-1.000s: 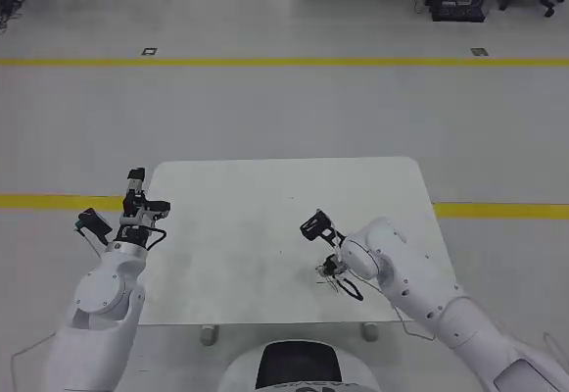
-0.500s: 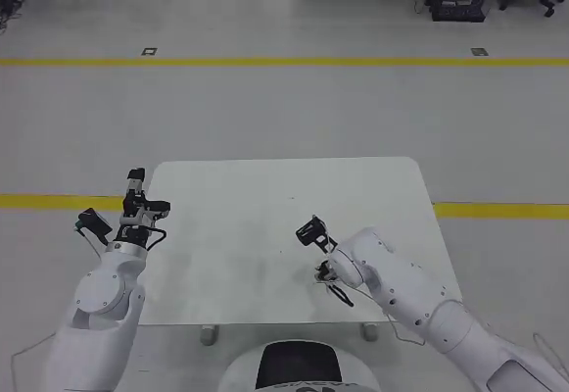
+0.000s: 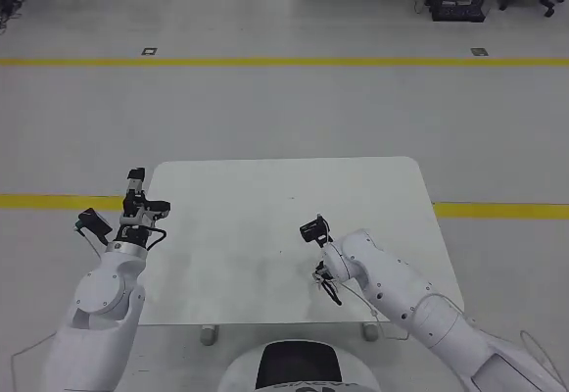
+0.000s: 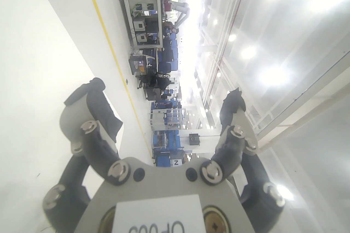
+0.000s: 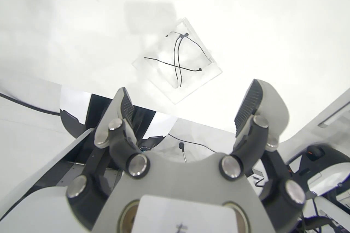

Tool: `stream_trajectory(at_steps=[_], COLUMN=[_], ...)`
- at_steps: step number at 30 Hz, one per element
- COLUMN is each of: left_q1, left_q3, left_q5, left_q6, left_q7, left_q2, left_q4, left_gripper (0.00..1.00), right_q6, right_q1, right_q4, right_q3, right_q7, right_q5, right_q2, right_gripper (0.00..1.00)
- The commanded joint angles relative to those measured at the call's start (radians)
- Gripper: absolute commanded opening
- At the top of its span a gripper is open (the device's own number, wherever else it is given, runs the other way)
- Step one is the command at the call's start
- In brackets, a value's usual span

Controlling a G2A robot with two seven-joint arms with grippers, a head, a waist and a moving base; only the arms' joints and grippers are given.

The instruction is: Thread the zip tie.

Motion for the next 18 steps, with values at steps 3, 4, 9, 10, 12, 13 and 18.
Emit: stream_trajectory(at_steps=[3,4,9,10,12,13,18], left_q1=[0.0,0.0,0.0,0.0,0.0,0.0,0.0], left_q3=[0.0,0.0,0.0,0.0,0.0,0.0,0.0], left_q5=[0.0,0.0,0.0,0.0,0.0,0.0,0.0], left_q6=[0.0,0.0,0.0,0.0,0.0,0.0,0.0], left_q7=[0.0,0.0,0.0,0.0,0.0,0.0,0.0], left_q2=[0.0,0.0,0.0,0.0,0.0,0.0,0.0], left_q4=[0.0,0.0,0.0,0.0,0.0,0.0,0.0], left_gripper=[1.0,1.0,1.0,1.0,1.0,1.0,1.0], right_q6=[-0.003,0.0,0.0,0.0,0.0,0.0,0.0], right_q1=[-0.01,-0.008,-0.007,-0.007,-0.007,-0.007,-0.023], right_q4=[0.033,0.06,0.089,0.089,0.089,0.089,0.088], right_q3=[-0.007,-0.002,-0.008,-0.008,-0.008,-0.008,0.02], right_q7=[-0.012,-0.008,-0.023,-0.023,-0.023,-0.023,-0.074], right_q5=[0.003,0.008,0.019,0.019,0.019,0.019,0.037], right_q2=[-0.004,-0.009,-0.022,-0.022,-0.022,-0.022,-0.024], right_gripper=[1.0,1.0,1.0,1.0,1.0,1.0,1.0])
